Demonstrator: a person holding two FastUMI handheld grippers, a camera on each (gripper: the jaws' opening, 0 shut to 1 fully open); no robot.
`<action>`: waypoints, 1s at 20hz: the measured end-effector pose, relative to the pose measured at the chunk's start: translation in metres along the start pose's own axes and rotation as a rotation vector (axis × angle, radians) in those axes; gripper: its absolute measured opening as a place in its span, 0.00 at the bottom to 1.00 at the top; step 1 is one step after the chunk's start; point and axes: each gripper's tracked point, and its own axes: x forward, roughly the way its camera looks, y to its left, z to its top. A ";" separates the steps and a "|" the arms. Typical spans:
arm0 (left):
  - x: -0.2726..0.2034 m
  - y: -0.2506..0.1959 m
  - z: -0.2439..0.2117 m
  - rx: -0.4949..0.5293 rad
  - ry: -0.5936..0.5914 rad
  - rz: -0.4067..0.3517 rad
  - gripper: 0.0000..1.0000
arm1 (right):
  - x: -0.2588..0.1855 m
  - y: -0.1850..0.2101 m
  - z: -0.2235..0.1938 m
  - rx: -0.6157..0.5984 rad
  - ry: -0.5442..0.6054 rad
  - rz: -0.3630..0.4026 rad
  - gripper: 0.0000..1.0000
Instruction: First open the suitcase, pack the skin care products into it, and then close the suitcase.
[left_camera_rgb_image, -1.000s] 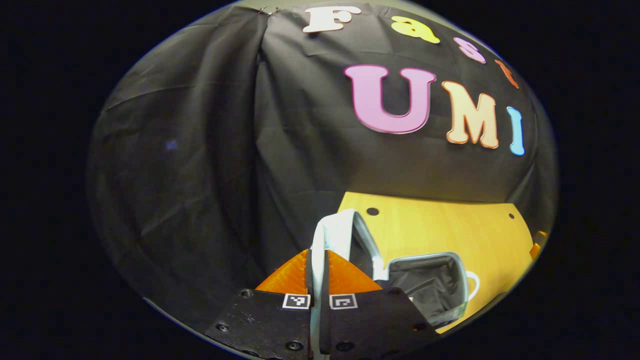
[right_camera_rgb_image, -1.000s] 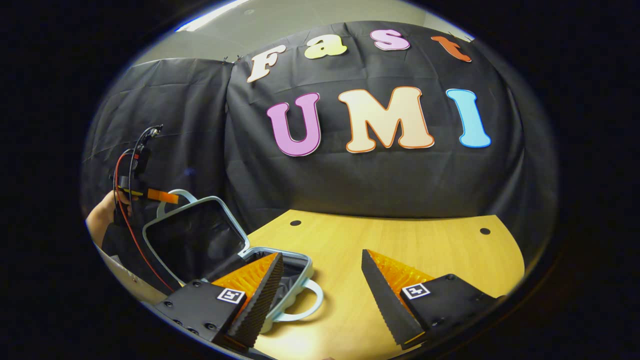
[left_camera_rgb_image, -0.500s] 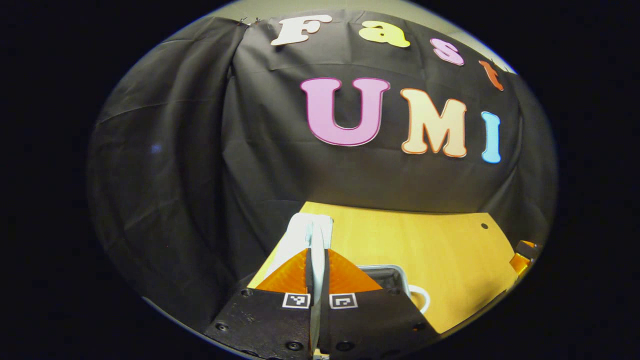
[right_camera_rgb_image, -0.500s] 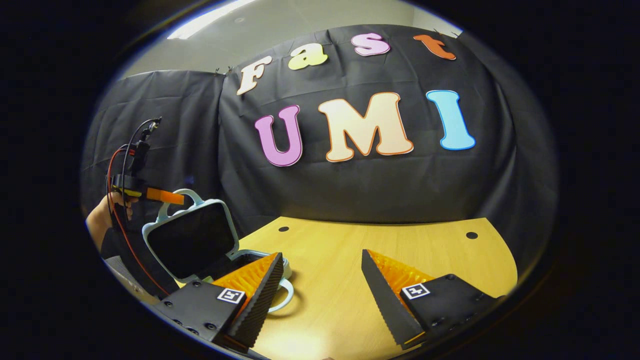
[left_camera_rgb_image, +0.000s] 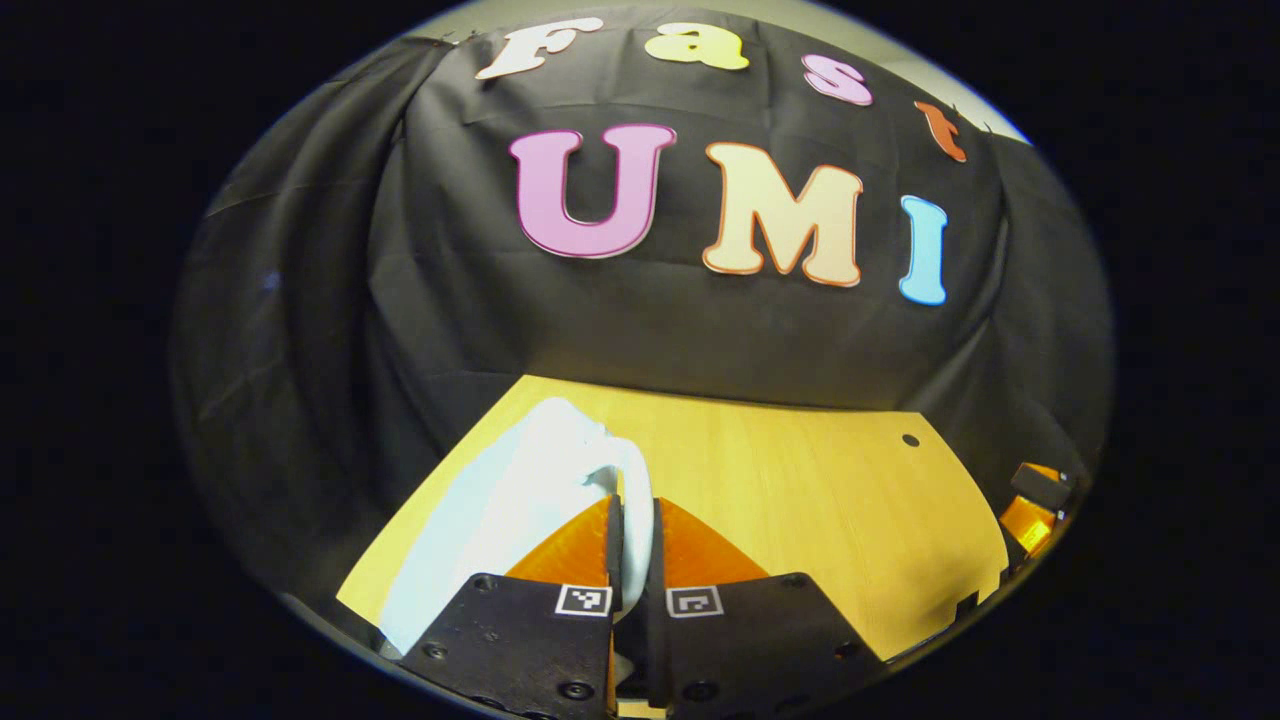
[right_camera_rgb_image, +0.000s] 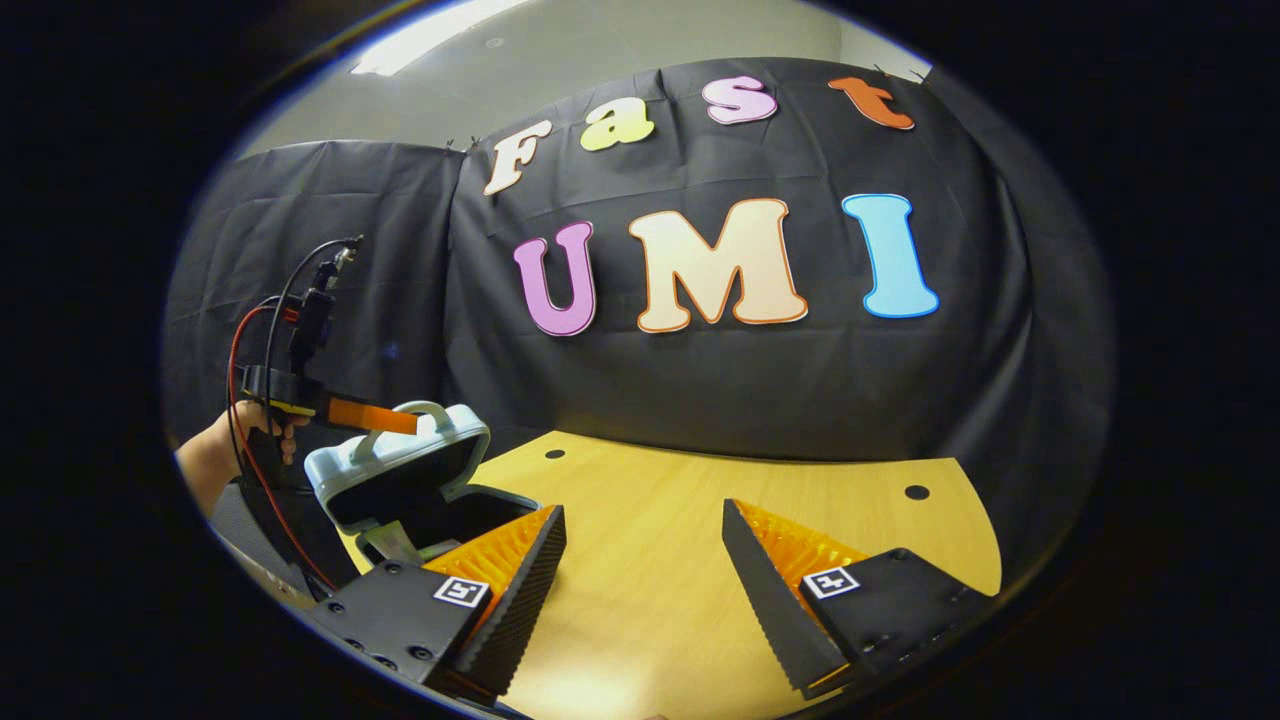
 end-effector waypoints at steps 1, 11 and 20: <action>0.002 -0.011 -0.009 -0.008 0.016 -0.009 0.06 | -0.001 -0.011 -0.001 -0.003 0.002 -0.004 0.98; -0.044 -0.126 0.076 0.027 -0.399 -0.067 0.93 | -0.020 -0.060 0.104 0.001 -0.278 -0.283 0.97; -0.053 -0.180 0.097 0.081 -0.432 -0.327 0.96 | -0.043 -0.049 0.140 -0.003 -0.361 -0.431 0.97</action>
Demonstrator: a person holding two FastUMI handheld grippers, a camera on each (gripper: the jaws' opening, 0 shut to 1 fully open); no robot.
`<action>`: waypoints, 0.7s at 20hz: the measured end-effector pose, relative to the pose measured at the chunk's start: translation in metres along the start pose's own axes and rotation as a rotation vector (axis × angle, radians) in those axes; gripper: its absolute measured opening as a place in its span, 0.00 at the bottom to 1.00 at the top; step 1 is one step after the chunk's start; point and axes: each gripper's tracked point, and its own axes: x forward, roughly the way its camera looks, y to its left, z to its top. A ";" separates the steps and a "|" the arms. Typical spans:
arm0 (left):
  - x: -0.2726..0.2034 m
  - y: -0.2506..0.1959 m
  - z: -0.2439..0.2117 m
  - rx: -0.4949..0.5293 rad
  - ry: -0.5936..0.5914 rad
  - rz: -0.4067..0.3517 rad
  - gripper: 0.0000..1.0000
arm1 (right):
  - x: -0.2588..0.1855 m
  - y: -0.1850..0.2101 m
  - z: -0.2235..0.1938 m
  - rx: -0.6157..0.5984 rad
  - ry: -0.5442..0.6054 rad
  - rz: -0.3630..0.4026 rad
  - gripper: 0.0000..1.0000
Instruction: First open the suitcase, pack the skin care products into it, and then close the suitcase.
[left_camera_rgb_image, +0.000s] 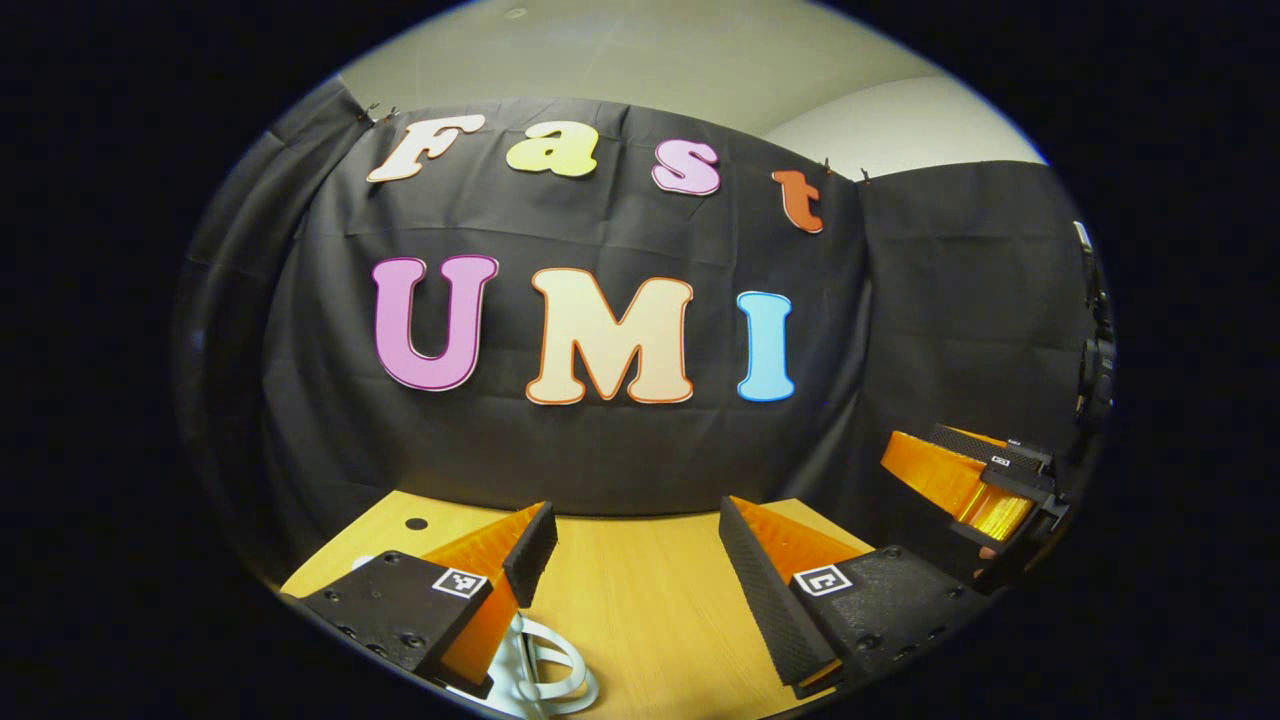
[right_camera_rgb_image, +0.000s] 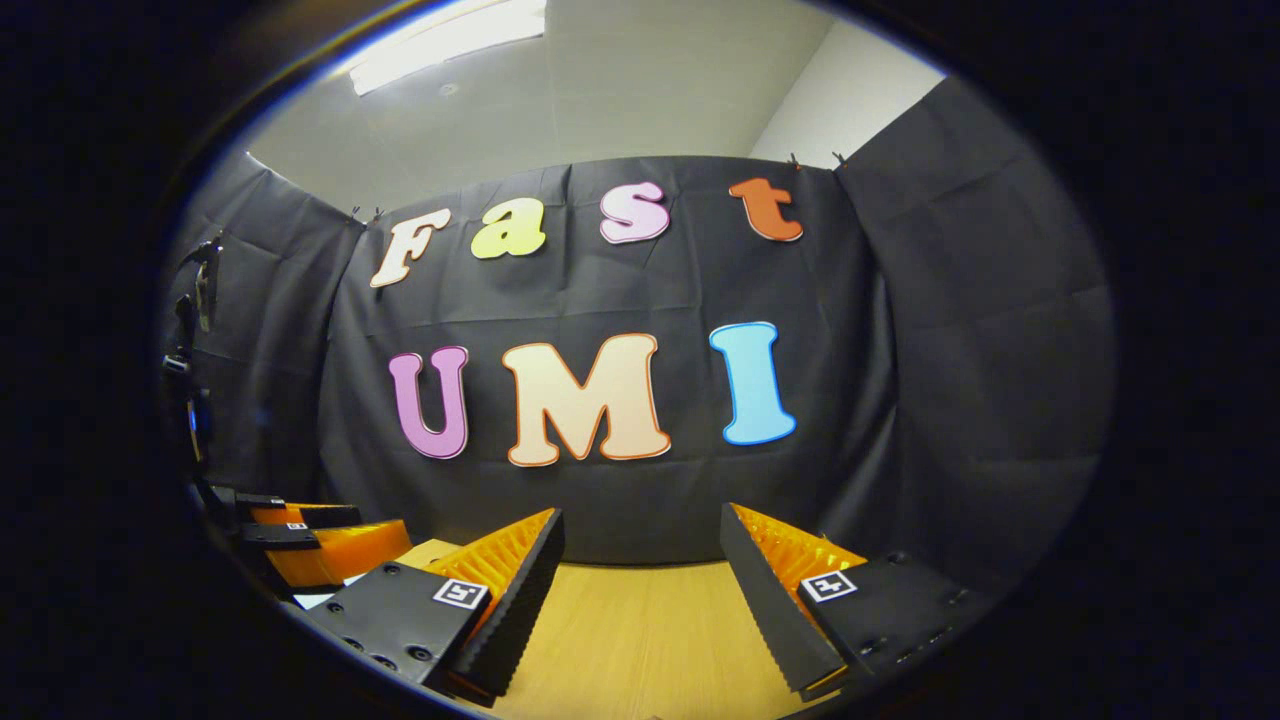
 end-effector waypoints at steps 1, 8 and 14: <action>0.001 -0.001 0.004 -0.004 -0.009 -0.011 0.95 | -0.004 -0.001 0.005 -0.011 -0.010 -0.014 0.97; -0.002 0.008 0.004 -0.027 -0.004 -0.050 0.95 | -0.026 0.007 0.015 -0.035 -0.028 -0.059 0.97; -0.006 0.019 0.012 -0.004 -0.016 -0.055 0.95 | -0.025 0.026 0.016 -0.038 -0.034 -0.047 0.97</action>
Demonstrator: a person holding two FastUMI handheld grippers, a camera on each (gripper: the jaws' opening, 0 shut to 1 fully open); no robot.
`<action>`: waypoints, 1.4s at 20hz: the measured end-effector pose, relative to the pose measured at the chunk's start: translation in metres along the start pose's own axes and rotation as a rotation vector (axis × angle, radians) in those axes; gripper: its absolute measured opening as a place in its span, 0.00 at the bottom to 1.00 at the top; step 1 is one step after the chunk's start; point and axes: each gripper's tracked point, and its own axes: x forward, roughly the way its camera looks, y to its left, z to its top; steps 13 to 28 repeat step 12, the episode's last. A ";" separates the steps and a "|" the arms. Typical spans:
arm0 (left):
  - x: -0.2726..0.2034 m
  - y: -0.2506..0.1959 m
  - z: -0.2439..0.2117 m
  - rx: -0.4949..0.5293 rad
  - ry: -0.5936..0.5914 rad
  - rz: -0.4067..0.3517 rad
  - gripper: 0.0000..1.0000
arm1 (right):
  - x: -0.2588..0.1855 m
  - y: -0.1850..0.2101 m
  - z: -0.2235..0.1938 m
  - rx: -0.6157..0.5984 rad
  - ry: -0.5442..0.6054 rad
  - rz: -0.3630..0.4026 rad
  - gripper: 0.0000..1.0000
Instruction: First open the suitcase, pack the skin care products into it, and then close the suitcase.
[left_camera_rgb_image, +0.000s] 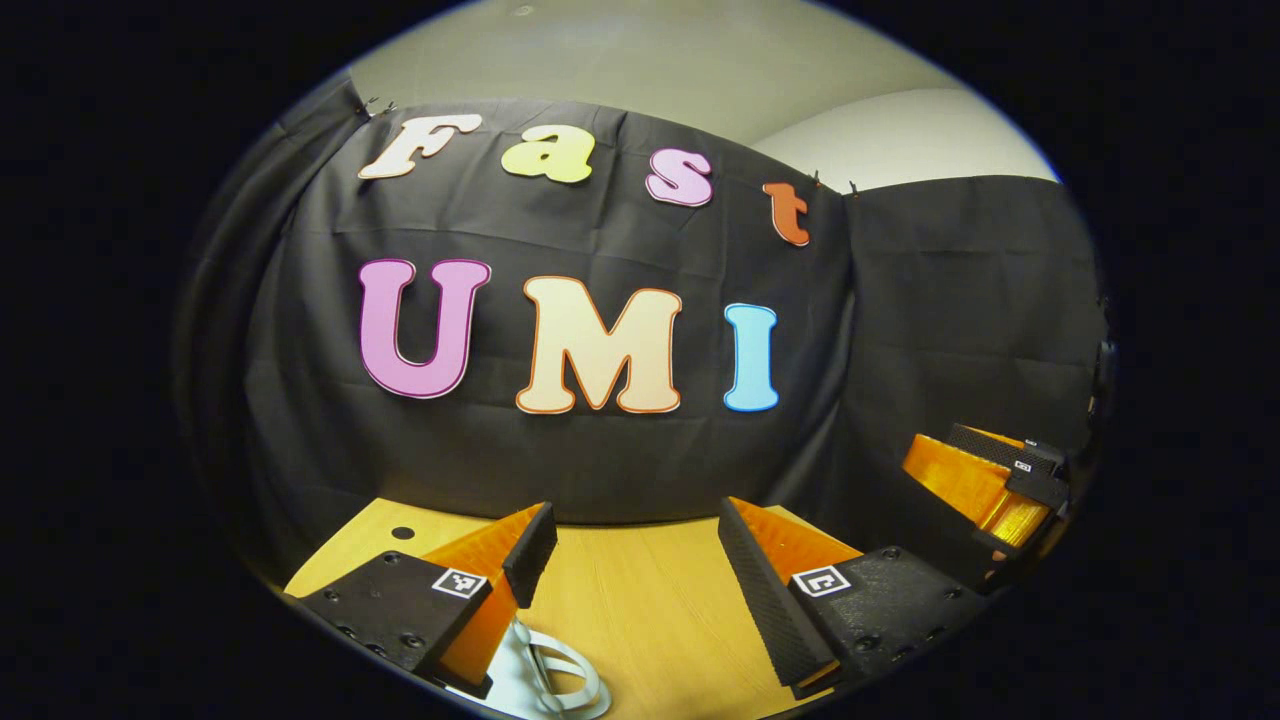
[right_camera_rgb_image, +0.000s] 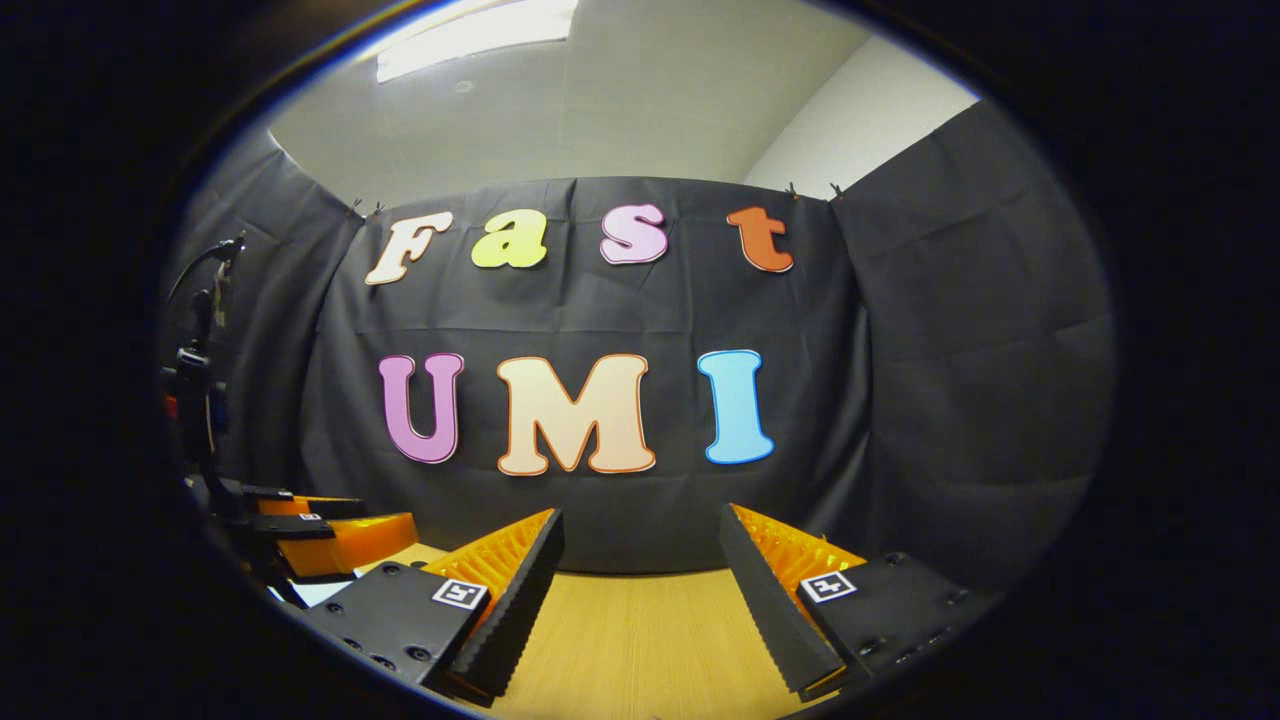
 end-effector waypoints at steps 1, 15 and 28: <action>-0.001 0.001 0.003 0.006 -0.005 -0.001 0.94 | 0.000 0.002 0.000 0.004 0.001 -0.001 0.97; 0.007 0.004 0.011 0.021 -0.027 -0.031 0.95 | 0.003 0.007 0.005 -0.016 -0.034 -0.031 0.97; 0.007 0.004 0.011 0.021 -0.027 -0.031 0.95 | 0.003 0.007 0.005 -0.016 -0.034 -0.031 0.97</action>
